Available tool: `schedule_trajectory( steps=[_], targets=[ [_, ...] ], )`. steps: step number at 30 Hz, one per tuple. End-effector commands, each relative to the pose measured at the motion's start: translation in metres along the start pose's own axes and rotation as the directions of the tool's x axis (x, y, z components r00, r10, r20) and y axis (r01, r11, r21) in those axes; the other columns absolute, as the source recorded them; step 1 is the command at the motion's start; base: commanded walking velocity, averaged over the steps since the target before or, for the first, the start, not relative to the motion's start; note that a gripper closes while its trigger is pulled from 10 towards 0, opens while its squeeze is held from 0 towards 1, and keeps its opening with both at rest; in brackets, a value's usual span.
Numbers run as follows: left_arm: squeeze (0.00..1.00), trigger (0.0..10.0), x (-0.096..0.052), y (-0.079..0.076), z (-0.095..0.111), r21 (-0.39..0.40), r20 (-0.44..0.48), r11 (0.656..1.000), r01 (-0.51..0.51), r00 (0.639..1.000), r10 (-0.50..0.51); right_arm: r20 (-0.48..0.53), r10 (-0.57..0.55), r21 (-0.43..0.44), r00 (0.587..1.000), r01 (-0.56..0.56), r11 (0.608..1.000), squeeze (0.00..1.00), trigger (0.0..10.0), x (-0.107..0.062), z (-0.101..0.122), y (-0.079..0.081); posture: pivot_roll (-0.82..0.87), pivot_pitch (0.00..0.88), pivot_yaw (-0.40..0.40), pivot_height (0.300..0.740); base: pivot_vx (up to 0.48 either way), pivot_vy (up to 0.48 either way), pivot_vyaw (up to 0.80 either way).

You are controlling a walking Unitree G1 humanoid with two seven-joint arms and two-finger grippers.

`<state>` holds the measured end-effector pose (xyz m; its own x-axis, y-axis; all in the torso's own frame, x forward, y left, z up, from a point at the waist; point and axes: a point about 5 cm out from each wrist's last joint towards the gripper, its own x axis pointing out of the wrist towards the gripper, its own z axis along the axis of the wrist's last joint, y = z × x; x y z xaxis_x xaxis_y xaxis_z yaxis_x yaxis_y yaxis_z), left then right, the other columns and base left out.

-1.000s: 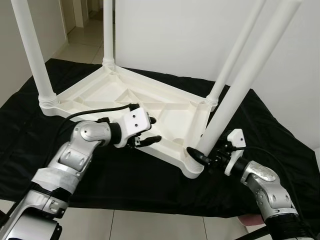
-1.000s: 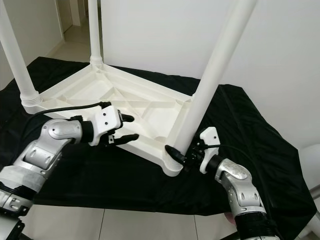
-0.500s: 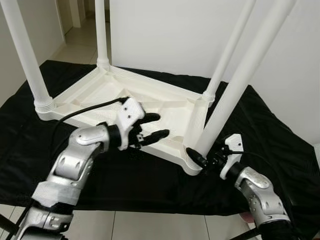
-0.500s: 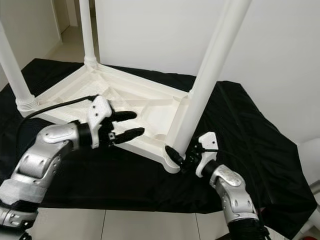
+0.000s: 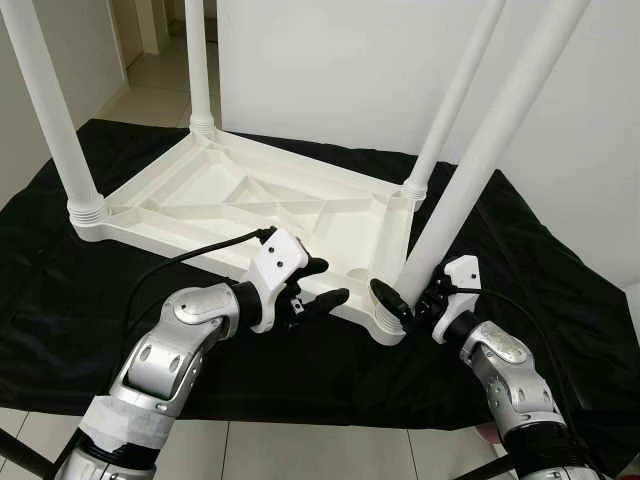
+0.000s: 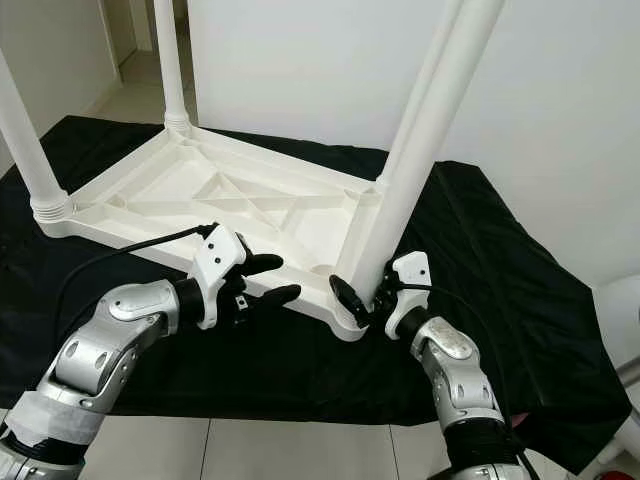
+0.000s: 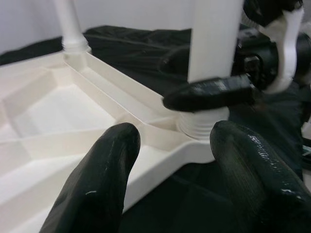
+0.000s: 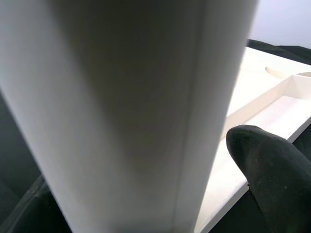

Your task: Building children table

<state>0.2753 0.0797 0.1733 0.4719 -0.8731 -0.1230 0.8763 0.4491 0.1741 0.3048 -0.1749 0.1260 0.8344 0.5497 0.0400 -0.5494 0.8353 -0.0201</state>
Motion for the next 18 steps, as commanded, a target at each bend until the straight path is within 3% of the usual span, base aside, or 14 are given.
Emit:
schedule_trajectory(
  steps=[1, 5, 10, 11, 12, 13, 18],
  targets=[
    [0.0, 10.0, 0.003, -0.005, -0.003, -0.001, -0.015, 1.0, 0.014, 1.0, -0.014, 0.003, -0.019, -0.013, 1.0, 0.019, 1.0, 0.0, 10.0, 0.0, 0.002, -0.005, 0.01, 0.0, -0.116, 0.74, 0.0, 0.0, 0.0],
    [0.0, 10.0, 0.005, -0.009, -0.012, -0.034, -0.043, 0.999, 0.014, 0.999, -0.016, -0.004, -0.018, -0.022, 1.0, 0.018, 1.0, 0.0, 10.0, 0.001, 0.0, -0.006, 0.01, 0.0, -0.116, 0.74, 0.0, 0.0, 0.0],
    [0.0, 10.0, 0.009, -0.019, -0.015, 0.003, -0.053, 1.0, 0.027, 0.998, -0.027, -0.018, -0.001, -0.017, 1.0, 0.001, 1.0, 0.0, 10.0, 0.0, 0.0, -0.007, 0.01, 0.0, -0.116, 0.74, 0.0, 0.0, 0.0],
    [0.0, 10.0, 0.011, -0.021, -0.013, -0.005, -0.047, 1.0, 0.028, 0.999, -0.028, -0.025, 0.004, -0.015, 1.0, -0.005, 1.0, 0.0, 4.5, -0.001, -0.001, -0.008, 0.01, 0.0, -0.118, 0.74, 0.0, 0.0, 0.0],
    [0.0, 10.0, 0.011, -0.021, -0.013, -0.005, -0.047, 1.0, 0.028, 0.999, -0.028, -0.025, 0.004, -0.015, 1.0, -0.005, 1.0, 0.0, 4.5, -0.001, -0.001, -0.008, 0.01, 0.0, -0.118, 0.74, 0.0, 0.0, 0.0],
    [0.0, 10.0, 0.012, -0.023, -0.011, -0.004, -0.039, 0.999, 0.032, 0.999, -0.032, -0.039, 0.016, -0.012, 0.999, -0.017, 1.0, 0.0, 0.0, -0.003, -0.003, -0.008, 0.01, 0.0, -0.119, 0.74, 0.0, 0.0, 0.0],
    [0.0, 10.0, 0.016, -0.027, -0.01, -0.004, -0.04, 0.999, 0.035, 0.999, -0.035, -0.067, 0.016, 0.028, 0.998, -0.014, 0.999, 0.0, 0.0, -0.003, -0.009, -0.007, 0.01, 0.0, -0.124, 0.74, 0.0, 0.0, 0.0]
  ],
)
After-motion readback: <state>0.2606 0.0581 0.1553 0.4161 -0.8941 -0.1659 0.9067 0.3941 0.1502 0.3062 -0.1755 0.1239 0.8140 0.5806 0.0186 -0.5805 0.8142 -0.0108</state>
